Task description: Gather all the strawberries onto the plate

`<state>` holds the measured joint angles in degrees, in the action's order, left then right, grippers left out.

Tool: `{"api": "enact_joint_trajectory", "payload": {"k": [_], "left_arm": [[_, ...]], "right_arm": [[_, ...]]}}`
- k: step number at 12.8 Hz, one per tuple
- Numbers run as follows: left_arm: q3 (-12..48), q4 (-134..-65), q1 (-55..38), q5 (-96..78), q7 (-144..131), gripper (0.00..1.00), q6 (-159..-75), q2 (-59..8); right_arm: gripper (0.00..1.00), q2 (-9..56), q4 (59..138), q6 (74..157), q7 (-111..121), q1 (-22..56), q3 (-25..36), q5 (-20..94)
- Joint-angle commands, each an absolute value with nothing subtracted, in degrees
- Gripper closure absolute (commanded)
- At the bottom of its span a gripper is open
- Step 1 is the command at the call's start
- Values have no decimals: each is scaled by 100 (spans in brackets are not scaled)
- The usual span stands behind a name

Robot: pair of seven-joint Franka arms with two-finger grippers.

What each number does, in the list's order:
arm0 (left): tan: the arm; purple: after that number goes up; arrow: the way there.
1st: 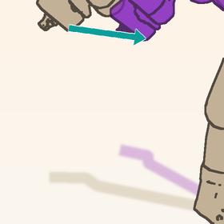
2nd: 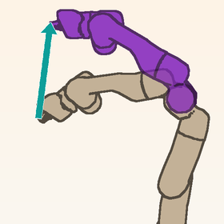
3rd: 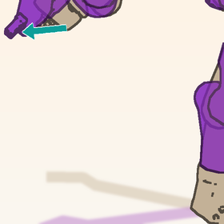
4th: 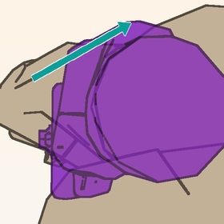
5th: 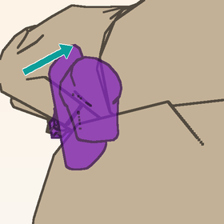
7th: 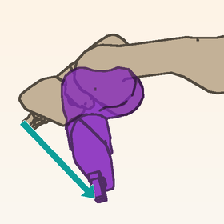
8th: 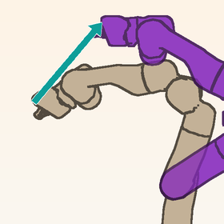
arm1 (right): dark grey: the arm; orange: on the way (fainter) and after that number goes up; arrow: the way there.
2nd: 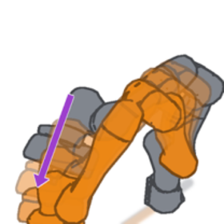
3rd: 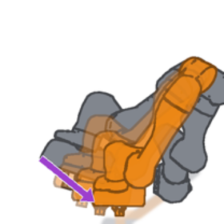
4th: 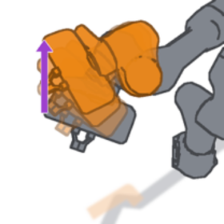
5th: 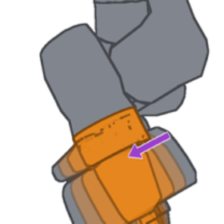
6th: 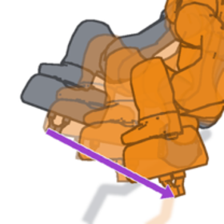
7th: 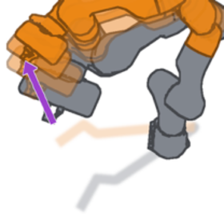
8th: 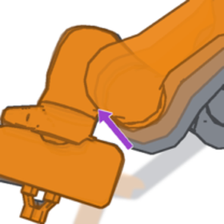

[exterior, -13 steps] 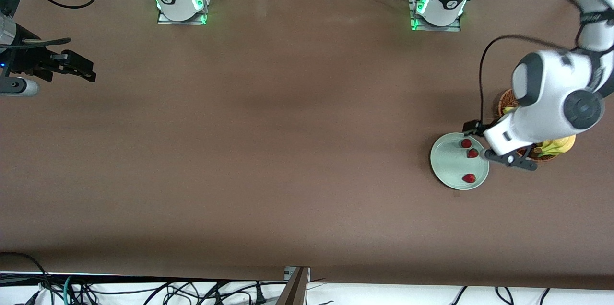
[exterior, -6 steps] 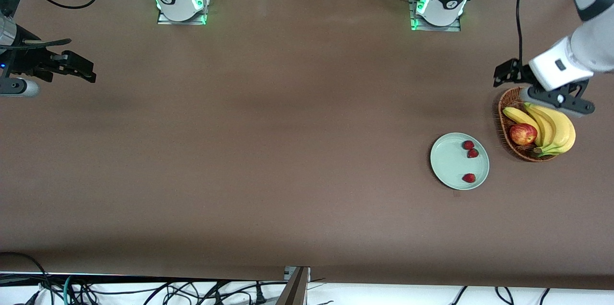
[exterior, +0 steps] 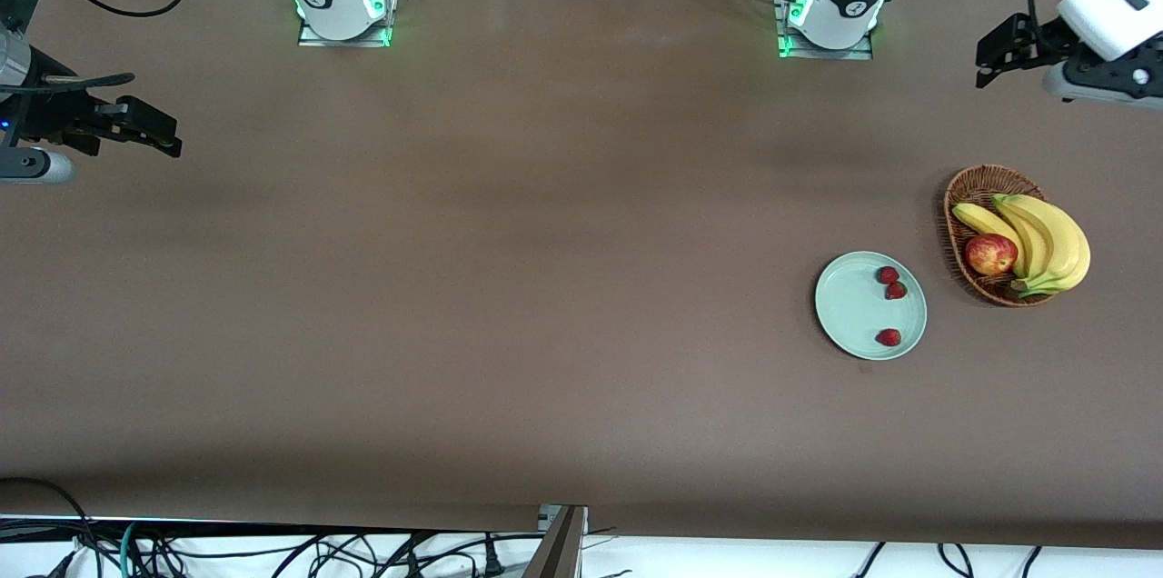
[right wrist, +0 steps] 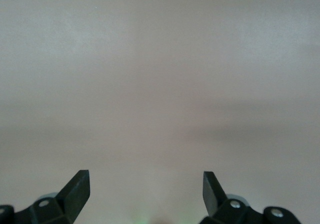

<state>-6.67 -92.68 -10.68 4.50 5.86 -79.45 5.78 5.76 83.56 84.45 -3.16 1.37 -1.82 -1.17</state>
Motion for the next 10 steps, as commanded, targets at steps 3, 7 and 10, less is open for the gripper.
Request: {"api": "enact_joint_trajectory", "payload": {"k": [3,7,10], "left_arm": [[-728,-8464,-695,-60,369,0,-7664,-220],[-791,-8806,-756,-79,167,0,-7910,-62],[-791,-9246,-870,-70,70,0,-8129,272]], "right_arm": [[0,650,8235,8411,-220,105,-211,-193],[0,650,8235,8411,-220,105,-211,-193],[0,650,8235,8411,-220,105,-211,-185]]}}
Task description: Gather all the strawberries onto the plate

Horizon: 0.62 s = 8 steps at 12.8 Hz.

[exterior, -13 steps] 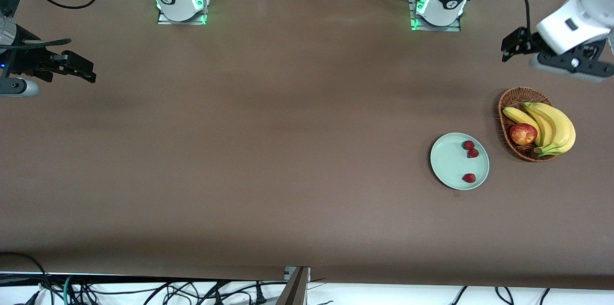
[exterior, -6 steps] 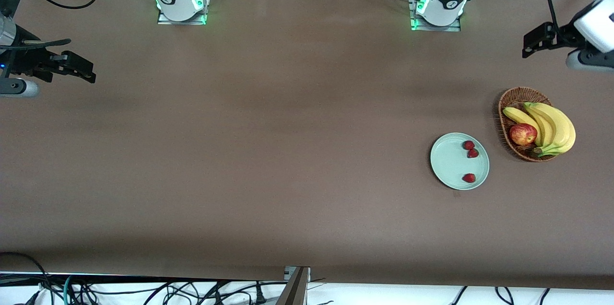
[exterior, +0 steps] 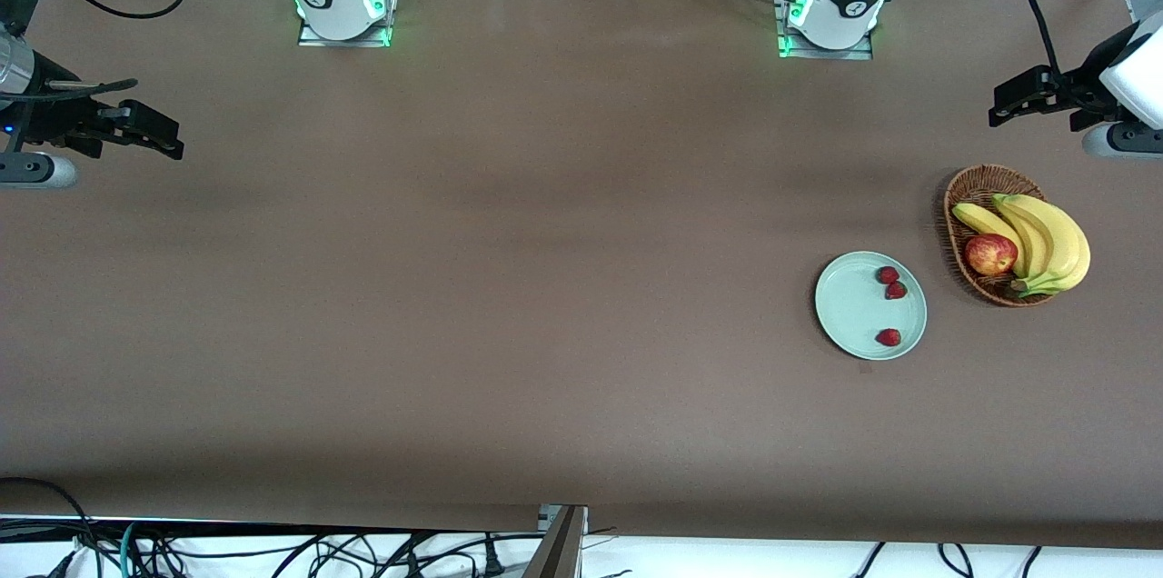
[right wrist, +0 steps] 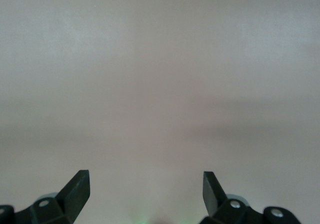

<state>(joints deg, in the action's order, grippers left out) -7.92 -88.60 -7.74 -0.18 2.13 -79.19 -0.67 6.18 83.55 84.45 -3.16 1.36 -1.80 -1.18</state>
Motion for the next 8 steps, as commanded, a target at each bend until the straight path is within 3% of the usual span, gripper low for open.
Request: {"api": "enact_joint_trajectory", "payload": {"k": [1,8], "left_arm": [[-774,-9237,-870,-70,70,0,-8112,272],[-738,-9167,-835,-88,-52,0,-8139,237]], "right_arm": [[0,650,8235,8411,-220,105,-211,-185],[0,650,8235,8411,-229,105,-211,-167]]}}
